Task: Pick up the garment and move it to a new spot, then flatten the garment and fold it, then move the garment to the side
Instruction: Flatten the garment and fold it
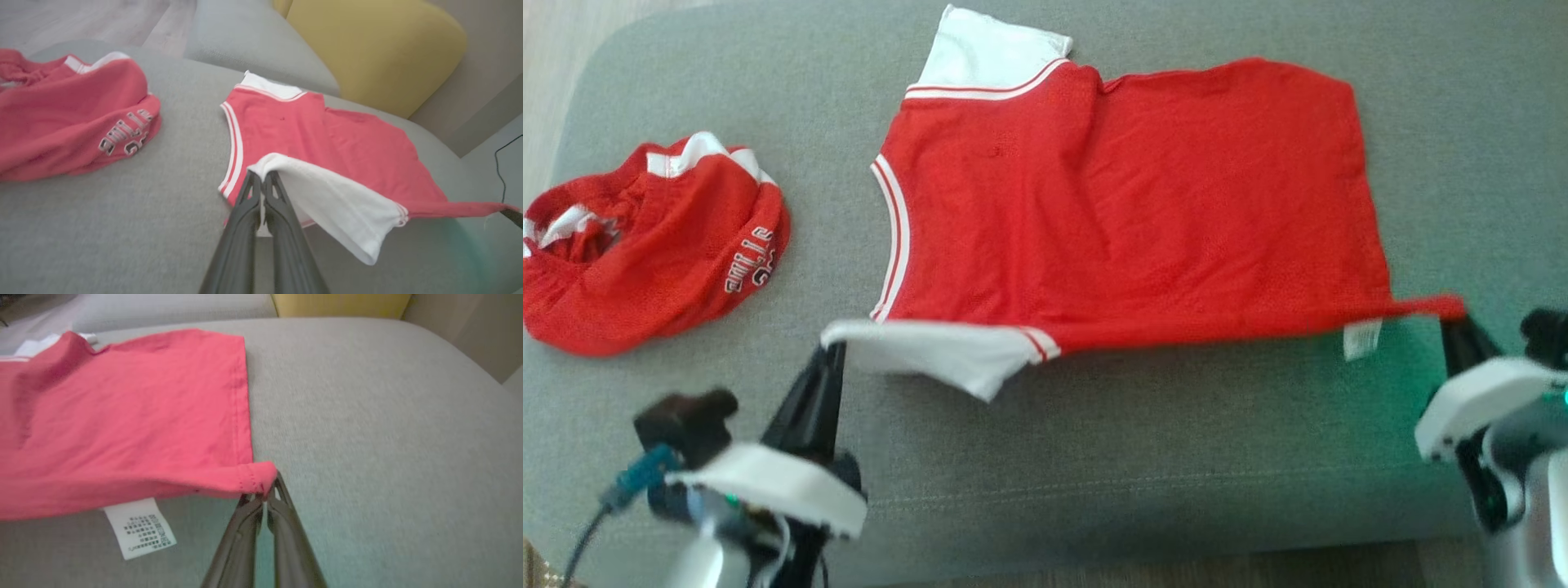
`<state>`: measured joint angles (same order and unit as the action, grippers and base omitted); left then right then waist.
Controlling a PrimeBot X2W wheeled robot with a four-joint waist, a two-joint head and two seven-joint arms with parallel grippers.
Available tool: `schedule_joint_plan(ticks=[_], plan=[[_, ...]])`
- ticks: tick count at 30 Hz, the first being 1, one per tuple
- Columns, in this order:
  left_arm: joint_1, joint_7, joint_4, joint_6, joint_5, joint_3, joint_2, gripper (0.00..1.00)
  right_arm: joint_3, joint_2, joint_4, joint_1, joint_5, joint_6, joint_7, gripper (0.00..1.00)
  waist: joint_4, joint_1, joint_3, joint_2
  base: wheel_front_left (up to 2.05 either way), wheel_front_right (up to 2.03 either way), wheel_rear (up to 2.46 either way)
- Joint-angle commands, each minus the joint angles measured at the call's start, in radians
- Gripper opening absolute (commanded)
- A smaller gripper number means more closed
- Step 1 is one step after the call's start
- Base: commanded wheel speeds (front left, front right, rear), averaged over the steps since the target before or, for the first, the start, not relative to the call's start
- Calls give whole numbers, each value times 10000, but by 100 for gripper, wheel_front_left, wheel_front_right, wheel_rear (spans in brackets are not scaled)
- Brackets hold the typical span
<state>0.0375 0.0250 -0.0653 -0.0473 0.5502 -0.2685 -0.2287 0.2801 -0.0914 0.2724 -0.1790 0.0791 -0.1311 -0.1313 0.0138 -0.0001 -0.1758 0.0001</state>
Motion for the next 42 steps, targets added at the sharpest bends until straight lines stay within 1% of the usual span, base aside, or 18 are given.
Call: schedule_joint_plan(ticks=[1, 4, 8, 11, 13, 16, 18, 19, 20, 23, 25, 29, 31, 33, 35, 37, 40, 42], plan=[[-648, 226, -404, 120, 163, 471, -2, 0, -240, -199, -396, -545, -35, 4, 270, 0, -25, 1, -24, -1, 0, 0, 0], [-1584, 315, -952, 410, 462, 690, 3, 0, -454, -435, -999, -1148, 16, 4, 667, 0, -92, 1, 112, -1, 0, 0, 0], [-3387, -267, -1512, 679, 649, 1131, -586, 0, -978, -1124, -2094, -2224, 8, 4, 391, 0, -47, 1, 536, -1, 0, 0, 0], [-5032, -994, -1396, 865, 632, 1238, -1100, 0, -1332, -1820, -2406, -3393, 42, 4, -188, 0, 21, 1, 849, -1, 0, 0, 0], [-6198, -1313, -1079, 1022, 458, 1176, -1390, 0, -1569, -2240, -2357, -4322, 28, 4, -524, 0, 82, 1, 1005, -1, 0, 0, 0], [-7906, -1535, -581, 1240, 144, 946, -1616, 0, -2011, -2665, -2097, -5768, 91, 4, -907, 0, 147, 1, 1137, -1, 0, 0, 0], [-8936, -1577, -231, 1354, -62, 745, -1657, 0, -2303, -2873, -1842, -6625, 74, 4, -1119, 0, 156, 1, 1177, -1, 0, 0, 0], [-8936, -1577, -231, 1354, -62, 745, -1657, 0, -2303, -2873, -1842, -6625, 74, 4, -1119, 0, 156, 1, 1177, -1, 0, 0, 0], [-9841, -1568, 217, 1422, -288, 564, -1663, 0, -2554, -3026, -1538, -7369, 31, 4, -1278, 0, 146, 1, 1172, -1, 0, 0, 0], [-11011, -1527, 1076, 1499, -664, 312, -1723, 0, -2862, -3270, -837, -8345, -13, 4, -1369, 0, 125, 1, 1006, -1, 0, 0, 0], [-11360, -1513, 1400, 1525, -816, 210, -1772, 0, -2957, -3303, -585, -8598, -63, 4, -1376, 0, 119, 1, 915, -1, 0, 0, 0], [-12539, -1463, 2858, 1636, -1211, -231, -1926, 0, -3197, -3201, 578, -9444, -225, 4, -1379, 0, 116, 1, 359, -1, 0, 0, 0], [-13418, -1358, 3948, 1726, -1394, -757, -2090, 0, -3193, -2983, 1508, -10058, -300, 4, -1321, 0, 81, 1, -355, -1, 0, 0, 0], [-13718, -1299, 4322, 1743, -1394, -901, -2120, 0, -3190, -2890, 1789, -10271, -355, 4, -1271, 0, 84, 1, -633, -1, 0, 0, 0], [-14409, -1129, 4990, 1762, -1429, -1172, -2150, 0, -3083, -2728, 2277, -10800, -477, 4, -1051, 0, 75, 1, -1285, -1, 0, 0, 0], [-15177, -783, 5559, 1771, -1659, -1531, -2186, 0, -2986, -2616, 2705, -11391, -762, 4, -726, 0, 58, 1, -1950, -1, 0, 0, 0], [-16310, 268, 6324, 1775, -2031, -2011, -2074, 0, -2811, -2471, 3314, -12202, -1397, 4, -30, 0, -31, 1, -2697, -1, 0, 0, 0], [-17069, 1027, 6803, 1776, -2237, -2096, -1879, 0, -2631, -2439, 3561, -12808, -1873, 4, 476, 0, -138, 1, -3165, -1, 0, 0, 0]])
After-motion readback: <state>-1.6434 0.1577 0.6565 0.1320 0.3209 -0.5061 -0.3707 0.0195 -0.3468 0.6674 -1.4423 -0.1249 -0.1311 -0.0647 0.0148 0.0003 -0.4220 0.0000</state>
